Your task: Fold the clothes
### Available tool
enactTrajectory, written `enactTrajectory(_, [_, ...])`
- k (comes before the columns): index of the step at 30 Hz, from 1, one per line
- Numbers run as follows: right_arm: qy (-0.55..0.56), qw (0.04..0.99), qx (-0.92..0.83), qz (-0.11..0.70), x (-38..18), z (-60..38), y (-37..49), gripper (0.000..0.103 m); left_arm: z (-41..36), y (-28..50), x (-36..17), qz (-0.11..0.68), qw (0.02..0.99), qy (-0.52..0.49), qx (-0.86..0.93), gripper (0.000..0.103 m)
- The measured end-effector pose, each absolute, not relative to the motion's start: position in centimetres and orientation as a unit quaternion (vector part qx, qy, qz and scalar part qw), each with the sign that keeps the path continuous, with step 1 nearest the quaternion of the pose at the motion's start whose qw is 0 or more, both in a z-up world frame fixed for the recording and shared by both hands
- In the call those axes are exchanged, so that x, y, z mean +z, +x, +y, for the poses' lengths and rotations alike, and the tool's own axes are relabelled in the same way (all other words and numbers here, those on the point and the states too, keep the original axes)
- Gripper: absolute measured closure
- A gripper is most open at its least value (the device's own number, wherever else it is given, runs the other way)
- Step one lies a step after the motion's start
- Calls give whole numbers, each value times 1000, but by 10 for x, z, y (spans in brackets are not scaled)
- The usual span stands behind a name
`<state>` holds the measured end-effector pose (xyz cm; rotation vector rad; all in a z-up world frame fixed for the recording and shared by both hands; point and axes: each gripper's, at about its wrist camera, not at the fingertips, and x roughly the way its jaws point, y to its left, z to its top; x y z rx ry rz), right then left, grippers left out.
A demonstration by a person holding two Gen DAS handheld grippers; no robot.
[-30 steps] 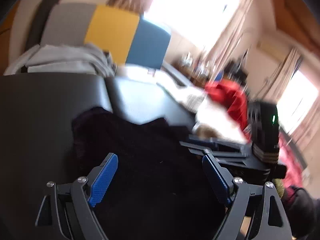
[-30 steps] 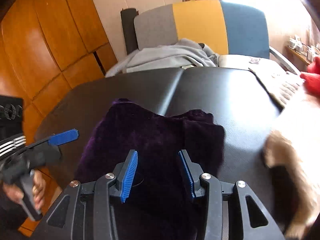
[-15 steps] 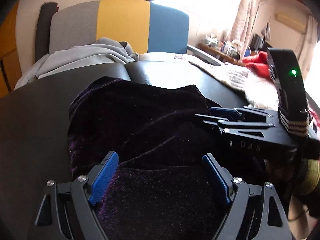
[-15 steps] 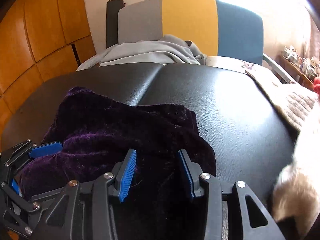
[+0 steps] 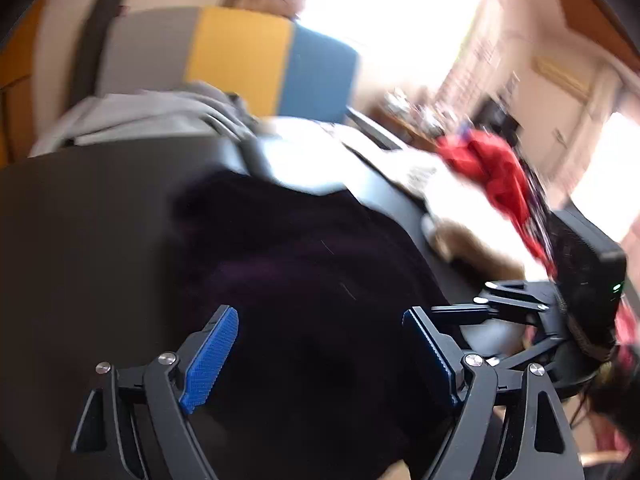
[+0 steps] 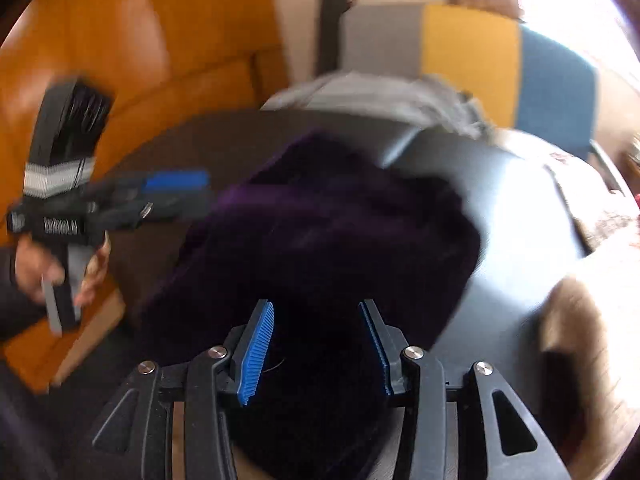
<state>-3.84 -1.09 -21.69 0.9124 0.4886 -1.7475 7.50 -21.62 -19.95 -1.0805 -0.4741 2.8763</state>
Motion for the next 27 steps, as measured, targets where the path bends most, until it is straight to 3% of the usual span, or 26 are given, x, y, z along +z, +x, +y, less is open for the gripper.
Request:
enactTrajectory(3, [383, 513, -730, 238, -240, 5, -21, 60, -190, 80, -222, -110, 17, -377, 920, 15])
enactTrajectory(6, [382, 512, -746, 189, -248, 30, -23, 62, -174, 89, -242, -60, -9, -380, 923, 16])
enactTrajectory(9, [352, 517, -757, 190, -253, 34, -18, 63, -166, 88, -245, -39, -33, -378, 924, 15])
enactTrajectory(16, [383, 510, -750, 178, -242, 35, -19, 63, -208, 110, -200, -144, -27, -335, 931, 15])
enactTrajectory(22, [368, 498, -775, 122, -197, 10, -39, 60, -256, 67, -157, -145, -16, -296, 944, 13])
enactTrajectory(27, [374, 461, -799, 102, -204, -30, -66, 58, -266, -2, -157, -109, 12, -320, 941, 13])
